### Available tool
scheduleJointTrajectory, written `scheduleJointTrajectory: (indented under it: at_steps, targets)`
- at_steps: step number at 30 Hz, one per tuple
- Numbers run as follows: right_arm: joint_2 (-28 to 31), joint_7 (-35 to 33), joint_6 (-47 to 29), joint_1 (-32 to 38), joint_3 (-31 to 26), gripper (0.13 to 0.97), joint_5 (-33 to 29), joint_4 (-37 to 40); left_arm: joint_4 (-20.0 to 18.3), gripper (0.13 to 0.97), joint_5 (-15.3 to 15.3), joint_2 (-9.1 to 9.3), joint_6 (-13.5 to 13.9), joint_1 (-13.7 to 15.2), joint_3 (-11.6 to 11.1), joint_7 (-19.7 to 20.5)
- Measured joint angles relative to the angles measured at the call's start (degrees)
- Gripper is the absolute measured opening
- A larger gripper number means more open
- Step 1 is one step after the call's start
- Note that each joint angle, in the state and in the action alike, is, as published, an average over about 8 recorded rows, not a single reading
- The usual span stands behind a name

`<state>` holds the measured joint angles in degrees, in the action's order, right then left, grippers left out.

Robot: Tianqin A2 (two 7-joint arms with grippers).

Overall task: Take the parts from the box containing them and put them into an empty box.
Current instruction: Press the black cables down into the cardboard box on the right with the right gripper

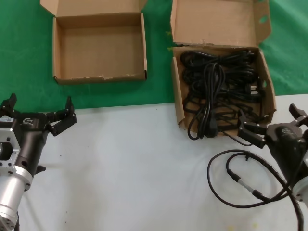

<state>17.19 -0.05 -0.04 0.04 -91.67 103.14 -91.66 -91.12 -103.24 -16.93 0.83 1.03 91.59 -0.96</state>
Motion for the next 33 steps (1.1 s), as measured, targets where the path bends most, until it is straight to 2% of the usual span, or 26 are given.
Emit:
scheduleJointTrajectory:
  at_steps: [13,22,26,29,31,33]
  targets:
    - [0.0,0.0,0.0,0.0,0.0,0.966,0.0,0.0,0.0,0.945,0.0,0.0,0.0,0.0,0.0,0.0]
    - [0.1,0.0,0.1,0.0,-0.1,0.966,0.0,-0.1,0.0,0.861,0.0,0.0,0.0,0.0,0.0,0.0]
    - [1.0,0.3,0.9,-0.1,-0.9,0.966,0.9,-0.6,0.0,0.785,0.0,0.0,0.0,0.0,0.0,0.0]
    - [2.8,0.6,2.6,0.0,-2.7,0.966,2.9,-1.5,0.0,0.729,0.0,0.0,0.0,0.0,0.0,0.0]
    - [4.7,0.8,4.3,0.3,-4.5,0.966,5.4,-2.4,0.0,0.71,0.0,0.0,0.0,0.0,0.0,0.0]
    - [6.9,0.8,6.3,0.9,-6.9,0.966,8.7,-3.6,0.0,0.658,0.0,0.0,0.0,0.0,0.0,0.0]
